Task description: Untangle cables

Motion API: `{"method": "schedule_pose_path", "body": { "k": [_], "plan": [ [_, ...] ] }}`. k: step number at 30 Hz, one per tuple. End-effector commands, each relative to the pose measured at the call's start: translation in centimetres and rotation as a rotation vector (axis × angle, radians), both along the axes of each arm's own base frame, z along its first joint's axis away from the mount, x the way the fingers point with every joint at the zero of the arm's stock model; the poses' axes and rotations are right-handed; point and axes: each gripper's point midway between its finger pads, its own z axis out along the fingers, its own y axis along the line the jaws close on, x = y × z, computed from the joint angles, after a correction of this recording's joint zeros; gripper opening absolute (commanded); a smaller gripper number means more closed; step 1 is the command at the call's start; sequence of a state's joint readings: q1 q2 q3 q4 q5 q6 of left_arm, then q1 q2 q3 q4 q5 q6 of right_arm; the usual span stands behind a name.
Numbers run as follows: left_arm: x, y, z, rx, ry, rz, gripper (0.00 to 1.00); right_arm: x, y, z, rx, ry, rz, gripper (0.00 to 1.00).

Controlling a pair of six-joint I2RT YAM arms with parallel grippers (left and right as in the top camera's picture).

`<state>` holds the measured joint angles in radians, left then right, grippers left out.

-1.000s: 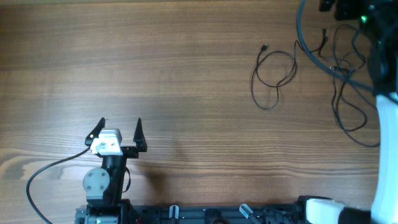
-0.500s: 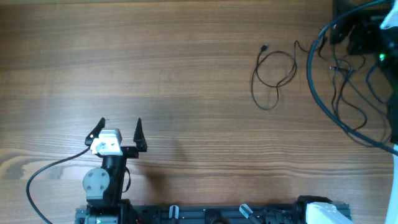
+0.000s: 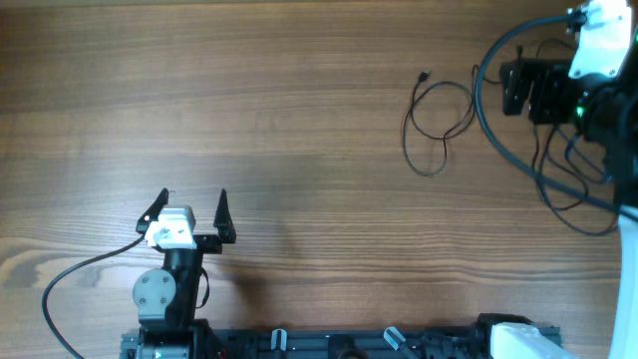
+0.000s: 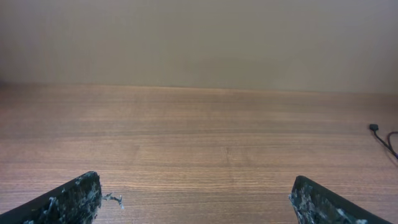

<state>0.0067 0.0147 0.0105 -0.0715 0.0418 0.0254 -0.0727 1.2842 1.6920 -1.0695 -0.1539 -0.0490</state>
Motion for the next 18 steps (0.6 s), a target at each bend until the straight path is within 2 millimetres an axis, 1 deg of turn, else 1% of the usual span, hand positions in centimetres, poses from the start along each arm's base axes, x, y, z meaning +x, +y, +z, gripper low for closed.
{"method": "schedule_pose_path", "body": {
  "k": [1, 3, 5, 6, 8, 9, 10, 12, 13, 14, 15, 18],
  "plan": [
    [0.0, 0.1, -0.3, 0.021, 0.006, 0.004, 1.00, -2.0, 0.5, -2.7, 0.011, 0.003, 0.010, 1.00],
    [0.0, 0.1, -0.3, 0.021, 0.006, 0.004, 1.00, -3.8, 0.6, -6.5, 0.014, 0.051, 0.010, 1.00],
    [0.0, 0.1, -0.3, 0.021, 0.006, 0.004, 1.00, -5.6, 0.7, -9.8, 0.019, 0.112, 0.010, 1.00],
    [0.0, 0.1, -0.3, 0.021, 0.006, 0.004, 1.00, -7.1, 0.8, -12.5, 0.022, 0.161, 0.010, 1.00],
    [0.0, 0.1, -0.3, 0.021, 0.006, 0.004, 1.00, -9.0, 0.9, -15.9, 0.027, 0.221, 0.009, 1.00],
    [0.0, 0.1, -0.3, 0.021, 0.006, 0.004, 1.00, -10.3, 1.0, -18.0, 0.029, 0.256, 0.009, 1.00],
    [0.0, 0.1, -0.3, 0.021, 0.006, 0.004, 1.00, -11.4, 1.1, -19.9, 0.032, 0.286, 0.009, 1.00],
    [0.0, 0.1, -0.3, 0.021, 0.006, 0.004, 1.00, -13.2, 1.2, -22.8, 0.035, 0.334, 0.009, 1.00],
    [0.0, 0.1, -0.3, 0.021, 0.006, 0.004, 1.00, -13.7, 1.3, -23.7, 0.036, 0.346, 0.008, 1.00],
    [0.0, 0.1, -0.3, 0.021, 0.006, 0.004, 1.00, -14.6, 1.3, -25.0, 0.037, 0.364, 0.009, 0.99],
    [0.0, 0.1, -0.3, 0.021, 0.006, 0.004, 1.00, -15.0, 1.4, -26.0, 0.043, 0.360, 0.007, 1.00],
    [0.0, 0.1, -0.3, 0.021, 0.006, 0.004, 1.00, -14.8, 1.5, -27.2, 0.053, 0.294, -0.001, 1.00]
  ]
}}
